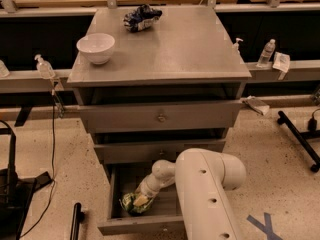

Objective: Pick green jalapeno chip bag from bottom drawer and place on counter

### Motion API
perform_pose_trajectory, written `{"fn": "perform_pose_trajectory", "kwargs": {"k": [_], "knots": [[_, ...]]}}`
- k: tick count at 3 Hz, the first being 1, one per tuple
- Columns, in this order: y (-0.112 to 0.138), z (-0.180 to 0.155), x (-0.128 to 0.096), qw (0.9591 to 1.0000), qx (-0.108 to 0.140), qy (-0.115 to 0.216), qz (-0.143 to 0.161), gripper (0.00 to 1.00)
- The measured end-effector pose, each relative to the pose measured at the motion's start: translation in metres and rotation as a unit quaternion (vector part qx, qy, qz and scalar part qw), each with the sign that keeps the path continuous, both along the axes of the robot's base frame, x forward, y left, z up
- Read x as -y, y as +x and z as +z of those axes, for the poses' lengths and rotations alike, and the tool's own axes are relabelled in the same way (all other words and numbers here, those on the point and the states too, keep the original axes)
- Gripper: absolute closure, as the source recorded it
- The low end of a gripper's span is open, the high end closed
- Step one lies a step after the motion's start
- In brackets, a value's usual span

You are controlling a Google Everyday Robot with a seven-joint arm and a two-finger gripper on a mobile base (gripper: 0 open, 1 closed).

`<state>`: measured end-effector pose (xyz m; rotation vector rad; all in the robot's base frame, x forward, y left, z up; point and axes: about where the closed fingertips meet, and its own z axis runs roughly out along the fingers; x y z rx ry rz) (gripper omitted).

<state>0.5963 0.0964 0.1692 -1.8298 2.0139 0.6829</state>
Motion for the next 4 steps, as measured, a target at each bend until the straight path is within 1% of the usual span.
{"fn": "perform_pose_trajectory", "kwargs": {"k": [1, 2, 3, 4], "knots": [[0.001, 0.006, 0.004, 0.9999, 0.005, 0.014, -0.004, 0.78], [0.003, 0.022, 0.015, 0.9975, 0.020, 0.066, -0.016, 0.99], [0.003, 0.070, 0.029, 0.9875, 0.065, 0.142, -0.017, 1.00], [-0.006, 0.127, 0.060, 0.9717, 0.124, 0.201, -0.008, 1.00]]}}
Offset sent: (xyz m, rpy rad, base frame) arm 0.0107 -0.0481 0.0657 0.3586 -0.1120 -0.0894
